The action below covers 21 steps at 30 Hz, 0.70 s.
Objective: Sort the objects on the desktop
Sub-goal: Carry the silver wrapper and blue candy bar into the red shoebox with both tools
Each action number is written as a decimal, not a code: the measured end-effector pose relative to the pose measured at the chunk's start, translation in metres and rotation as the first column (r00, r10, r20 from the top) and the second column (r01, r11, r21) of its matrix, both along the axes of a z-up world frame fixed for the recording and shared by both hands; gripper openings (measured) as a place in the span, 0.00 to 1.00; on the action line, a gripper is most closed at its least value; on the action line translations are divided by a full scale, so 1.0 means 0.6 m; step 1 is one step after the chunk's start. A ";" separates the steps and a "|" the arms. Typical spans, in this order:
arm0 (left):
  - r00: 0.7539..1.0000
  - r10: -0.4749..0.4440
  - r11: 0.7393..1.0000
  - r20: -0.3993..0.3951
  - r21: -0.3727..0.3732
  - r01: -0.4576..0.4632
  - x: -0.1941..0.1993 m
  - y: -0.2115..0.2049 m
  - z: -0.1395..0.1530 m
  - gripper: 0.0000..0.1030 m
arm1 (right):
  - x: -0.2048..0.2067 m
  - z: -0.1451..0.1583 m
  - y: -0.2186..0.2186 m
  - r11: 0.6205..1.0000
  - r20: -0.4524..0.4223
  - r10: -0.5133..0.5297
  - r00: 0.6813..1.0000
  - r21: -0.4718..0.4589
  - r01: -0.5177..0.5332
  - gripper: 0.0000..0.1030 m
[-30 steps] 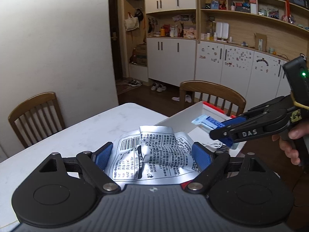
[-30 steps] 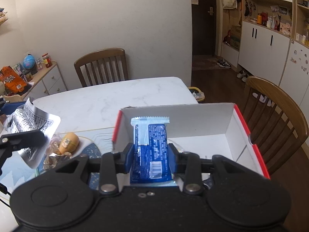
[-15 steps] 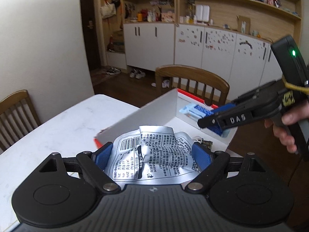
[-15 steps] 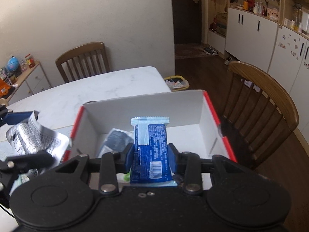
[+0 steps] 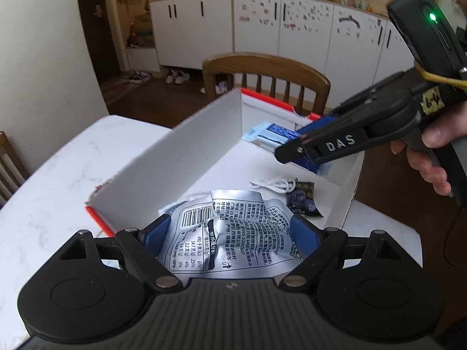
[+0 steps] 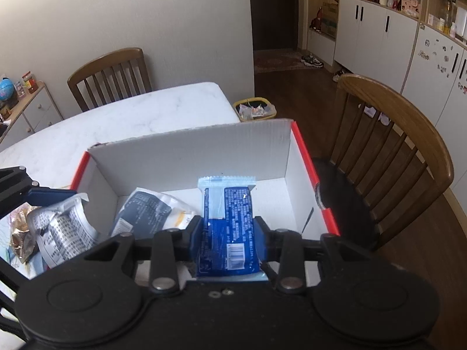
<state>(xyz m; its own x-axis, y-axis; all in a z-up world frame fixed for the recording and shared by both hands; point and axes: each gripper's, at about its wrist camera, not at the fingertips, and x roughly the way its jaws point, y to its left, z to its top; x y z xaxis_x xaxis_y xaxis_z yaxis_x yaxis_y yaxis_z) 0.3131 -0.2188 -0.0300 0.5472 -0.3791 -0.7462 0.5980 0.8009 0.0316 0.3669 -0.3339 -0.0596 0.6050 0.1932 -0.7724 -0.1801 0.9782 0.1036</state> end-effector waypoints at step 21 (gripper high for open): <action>0.989 -0.015 0.997 -0.144 0.078 0.027 0.057 -0.016 -0.061 0.85 | 0.075 -0.086 0.017 0.998 -0.111 0.017 0.994 -0.065 -0.025 0.35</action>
<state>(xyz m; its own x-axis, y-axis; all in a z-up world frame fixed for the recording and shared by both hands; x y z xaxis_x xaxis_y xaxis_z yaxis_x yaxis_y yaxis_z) 0.3474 -0.2286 -0.0666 0.4250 -0.3260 -0.8444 0.6175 0.7865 0.0072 0.4116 -0.3236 -0.1110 0.5116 0.1514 -0.8458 -0.1917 0.9797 0.0595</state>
